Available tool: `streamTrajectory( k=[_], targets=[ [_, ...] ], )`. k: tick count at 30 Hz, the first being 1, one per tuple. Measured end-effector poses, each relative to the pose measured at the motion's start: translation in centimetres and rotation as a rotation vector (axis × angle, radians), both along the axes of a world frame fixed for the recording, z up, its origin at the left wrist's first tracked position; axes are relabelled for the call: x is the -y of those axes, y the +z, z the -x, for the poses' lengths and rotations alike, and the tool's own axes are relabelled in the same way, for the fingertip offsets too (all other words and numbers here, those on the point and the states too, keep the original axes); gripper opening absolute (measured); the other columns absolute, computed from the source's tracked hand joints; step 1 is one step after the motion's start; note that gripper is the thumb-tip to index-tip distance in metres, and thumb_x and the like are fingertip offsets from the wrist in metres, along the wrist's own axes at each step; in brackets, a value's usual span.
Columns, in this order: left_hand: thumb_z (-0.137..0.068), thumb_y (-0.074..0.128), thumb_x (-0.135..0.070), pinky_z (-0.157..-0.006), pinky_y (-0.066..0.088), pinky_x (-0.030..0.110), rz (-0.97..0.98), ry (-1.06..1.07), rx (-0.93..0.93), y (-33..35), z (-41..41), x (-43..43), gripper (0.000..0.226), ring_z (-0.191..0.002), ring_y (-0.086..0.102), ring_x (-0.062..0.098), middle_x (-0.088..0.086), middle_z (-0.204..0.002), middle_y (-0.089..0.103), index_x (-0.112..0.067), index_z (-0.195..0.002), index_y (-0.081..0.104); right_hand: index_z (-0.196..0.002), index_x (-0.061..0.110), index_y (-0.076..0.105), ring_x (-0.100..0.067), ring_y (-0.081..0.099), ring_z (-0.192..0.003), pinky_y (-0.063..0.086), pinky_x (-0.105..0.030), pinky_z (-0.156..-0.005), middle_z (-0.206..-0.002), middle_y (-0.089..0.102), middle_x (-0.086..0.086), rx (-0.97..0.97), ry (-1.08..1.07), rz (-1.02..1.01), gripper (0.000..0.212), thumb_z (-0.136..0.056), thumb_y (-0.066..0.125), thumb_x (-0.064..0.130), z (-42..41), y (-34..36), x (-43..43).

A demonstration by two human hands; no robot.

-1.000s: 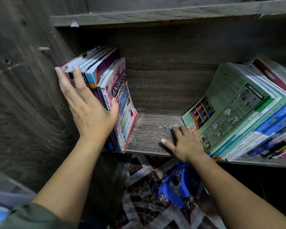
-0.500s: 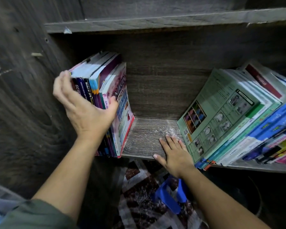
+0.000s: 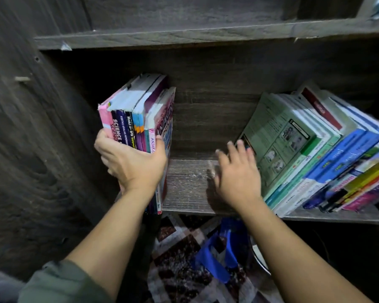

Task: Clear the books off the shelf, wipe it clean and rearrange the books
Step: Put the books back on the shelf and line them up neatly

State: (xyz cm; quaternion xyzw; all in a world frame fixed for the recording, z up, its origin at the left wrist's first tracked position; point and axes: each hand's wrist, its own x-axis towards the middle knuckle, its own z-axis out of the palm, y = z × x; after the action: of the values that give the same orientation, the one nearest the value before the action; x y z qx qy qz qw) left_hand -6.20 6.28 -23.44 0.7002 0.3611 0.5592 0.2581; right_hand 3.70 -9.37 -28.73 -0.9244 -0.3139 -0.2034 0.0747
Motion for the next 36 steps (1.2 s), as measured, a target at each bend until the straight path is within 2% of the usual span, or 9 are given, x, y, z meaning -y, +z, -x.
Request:
streamTrajectory(
  k=[4,7,9,12,14,18,22,30,36],
  targets=[
    [-0.062,0.081,-0.039,-0.092,0.036,0.048,0.042,-0.028,0.001,0.0,-1.4,2.5,0.090,-0.112,0.044,0.037,0.013,-0.125,0.040,0.000,-0.127,0.034,-0.124,0.014,0.062,-0.042,0.026,-0.141,-0.005,-0.054,-0.114,-0.145,0.044,-0.020,0.194,-0.228,-0.152,0.049,-0.076,0.071,0.026,-0.8,4.9,3.3],
    [-0.061,0.081,-0.042,-0.091,0.037,0.051,0.066,-0.050,0.010,-0.1,-2.2,4.3,0.091,-0.112,0.043,0.037,0.012,-0.125,0.038,-0.001,-0.127,0.034,-0.110,0.017,0.066,-0.045,0.025,-0.141,0.002,-0.070,-0.108,-0.145,0.046,-0.016,0.313,-0.396,-0.231,0.027,-0.083,0.067,0.019,-0.8,7.4,5.8],
    [-0.060,0.081,-0.042,-0.091,0.038,0.052,0.076,-0.073,0.011,-0.1,-2.8,5.7,0.091,-0.113,0.043,0.038,0.012,-0.125,0.038,-0.002,-0.127,0.034,-0.108,0.019,0.066,-0.043,0.022,-0.142,0.003,-0.076,-0.103,-0.147,0.045,-0.011,0.309,-0.451,-0.254,0.023,-0.085,0.064,0.018,-0.9,8.4,7.3],
    [-0.059,0.082,-0.040,-0.094,0.036,0.052,0.094,-0.113,0.012,-0.2,-3.6,7.9,0.093,-0.116,0.041,0.037,0.013,-0.125,0.038,-0.002,-0.128,0.033,-0.117,0.022,0.063,-0.038,0.023,-0.143,0.007,-0.070,-0.107,-0.147,0.045,-0.007,0.174,-0.464,-0.238,0.032,-0.085,0.065,0.028,-1.6,9.3,9.7],
    [-0.059,0.082,-0.040,-0.094,0.034,0.053,0.114,-0.131,0.010,-0.2,-4.1,9.3,0.094,-0.117,0.040,0.037,0.013,-0.125,0.037,-0.004,-0.130,0.032,-0.124,0.023,0.061,-0.035,0.030,-0.137,0.013,-0.064,-0.110,-0.141,0.051,-0.005,0.090,-0.447,-0.217,0.039,-0.088,0.057,0.040,-1.8,9.3,11.0],
    [-0.059,0.081,-0.040,-0.094,0.033,0.051,0.128,-0.165,0.014,-0.2,-5.3,11.9,0.094,-0.118,0.039,0.036,0.013,-0.125,0.037,-0.005,-0.131,0.032,-0.119,0.026,0.063,-0.032,0.045,-0.119,0.027,-0.054,-0.103,-0.128,0.060,0.000,0.138,-0.370,-0.168,0.039,-0.092,0.048,0.049,-1.9,9.3,12.2],
    [-0.059,0.078,-0.044,-0.093,0.033,0.049,0.115,-0.187,0.005,-0.3,-6.2,14.0,0.094,-0.115,0.039,0.035,0.013,-0.123,0.038,-0.005,-0.131,0.033,-0.124,0.036,0.060,-0.026,0.042,-0.120,0.026,-0.047,-0.097,-0.131,0.057,0.008,0.096,-0.307,-0.156,0.041,-0.097,0.035,0.053,-2.2,9.9,13.1],
    [-0.049,0.073,-0.065,-0.086,0.037,0.046,-0.005,-0.223,-0.168,-1.4,-7.2,17.6,0.101,-0.110,0.038,0.030,0.009,-0.124,0.038,-0.019,-0.128,0.030,-0.130,0.037,0.055,-0.025,0.037,-0.126,0.024,-0.048,-0.102,-0.137,0.052,0.008,-0.005,-0.256,-0.190,0.040,-0.099,0.034,0.050,-2.0,10.5,13.2],
    [-0.045,0.071,-0.062,-0.097,0.034,0.049,0.011,-0.298,-0.233,-2.1,-7.0,17.7,0.102,-0.122,0.039,0.029,0.000,-0.131,0.044,-0.022,-0.132,0.035,-0.122,0.037,0.060,-0.026,0.034,-0.129,0.015,-0.055,-0.111,-0.139,0.048,0.007,-0.066,-0.245,-0.211,0.035,-0.100,0.034,0.044,-1.9,10.4,13.1]
  ],
)
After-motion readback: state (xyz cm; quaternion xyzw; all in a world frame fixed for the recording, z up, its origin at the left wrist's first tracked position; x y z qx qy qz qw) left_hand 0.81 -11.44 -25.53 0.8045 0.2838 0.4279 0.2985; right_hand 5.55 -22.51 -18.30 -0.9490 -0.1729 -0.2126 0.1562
